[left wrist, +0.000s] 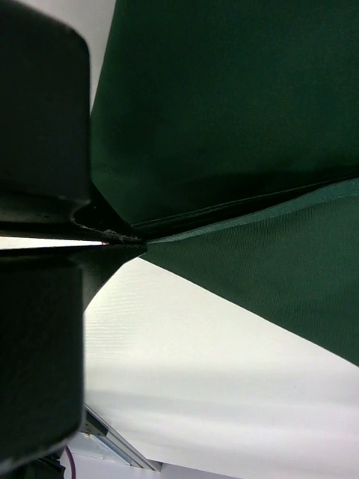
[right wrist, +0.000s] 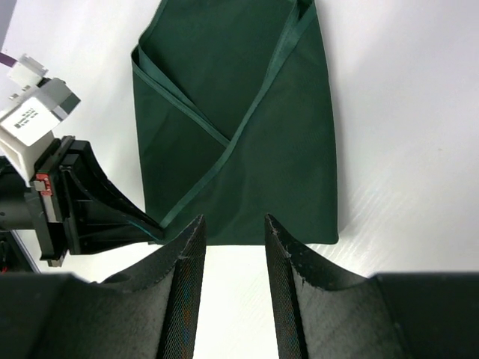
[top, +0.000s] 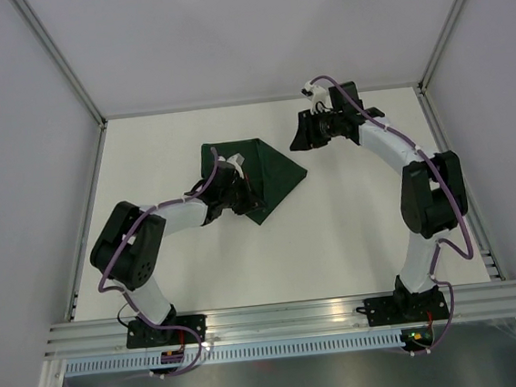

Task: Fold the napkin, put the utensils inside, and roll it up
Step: Fold the napkin at the center of the board, then adjust the napkin at the center of the board.

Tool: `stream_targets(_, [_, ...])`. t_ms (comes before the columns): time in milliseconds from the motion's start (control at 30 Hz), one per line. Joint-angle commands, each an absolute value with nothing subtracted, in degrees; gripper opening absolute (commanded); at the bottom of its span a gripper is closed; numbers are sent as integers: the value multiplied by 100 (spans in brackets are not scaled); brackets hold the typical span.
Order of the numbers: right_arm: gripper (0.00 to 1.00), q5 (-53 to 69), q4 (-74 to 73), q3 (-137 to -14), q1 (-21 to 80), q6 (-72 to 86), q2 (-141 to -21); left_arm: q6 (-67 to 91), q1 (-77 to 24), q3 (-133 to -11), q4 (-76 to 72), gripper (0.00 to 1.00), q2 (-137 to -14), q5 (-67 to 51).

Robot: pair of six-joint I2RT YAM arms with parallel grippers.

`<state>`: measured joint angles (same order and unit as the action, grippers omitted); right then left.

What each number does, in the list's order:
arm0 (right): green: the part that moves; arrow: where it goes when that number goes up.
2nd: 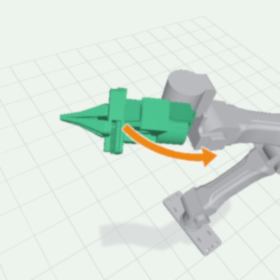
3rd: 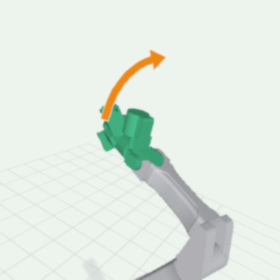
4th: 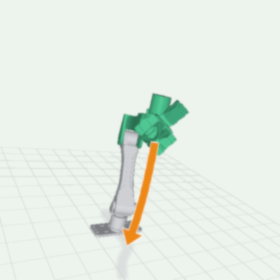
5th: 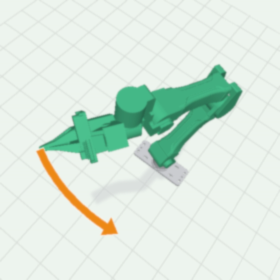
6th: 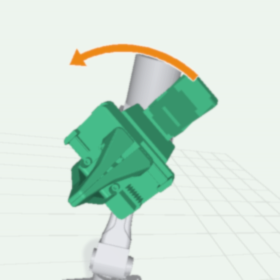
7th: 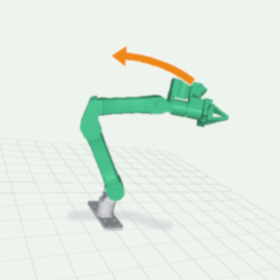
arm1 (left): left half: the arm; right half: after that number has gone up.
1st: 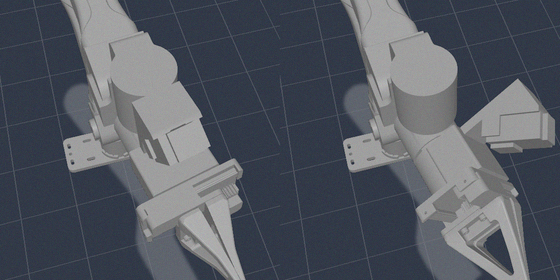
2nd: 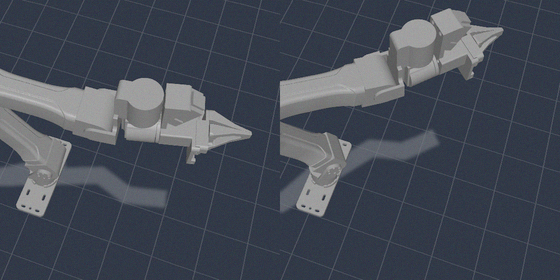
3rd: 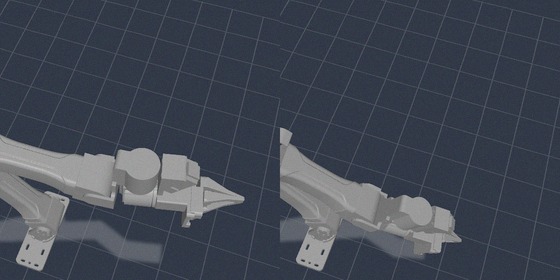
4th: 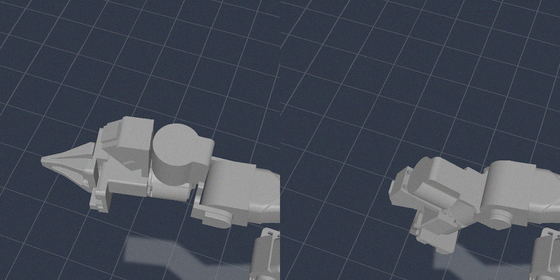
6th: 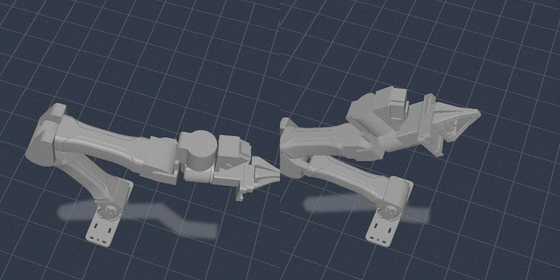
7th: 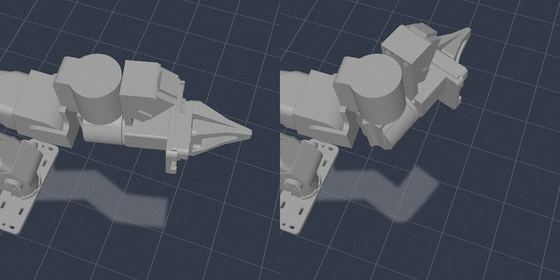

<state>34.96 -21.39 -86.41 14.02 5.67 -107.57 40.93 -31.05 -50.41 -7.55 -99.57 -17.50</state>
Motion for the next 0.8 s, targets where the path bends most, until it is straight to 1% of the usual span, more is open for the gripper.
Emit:
stream_targets(0, [43, 3621, -2276, -8850, 1380, 396, -11003, 4096, -3146, -4896, -756, 2, -9809, -1600])
stream_targets(133, [43, 3674, -2539, -9079, 1389, 203, -11407, 4104, -3155, -4852, -791, 2, -9887, -1573])
stream_targets(267, [43, 3455, -2724, -9281, 1450, -130, -11759, 4113, -3155, -4825, -800, 2, -9940, -1521])
stream_targets(400, [42, 3059, -2628, -9351, 1459, -316, -12014, 4113, -3155, -4843, -817, 5, -9914, -1529])
stream_targets(433, [42, 2954, -2611, -9343, 1468, -334, -12041, 4087, -3155, -4869, -817, 8, -9931, -1538])
stream_targets(667, [43, 2725, -2645, -9387, 1468, -562, -12269, 4061, -3155, -4983, -765, 11, -9984, -1538])
stream_targets(767, [46, 2637, -2663, -9387, 1476, -685, -12331, 4069, -3155, -5018, -756, 11, -10002, -1547])
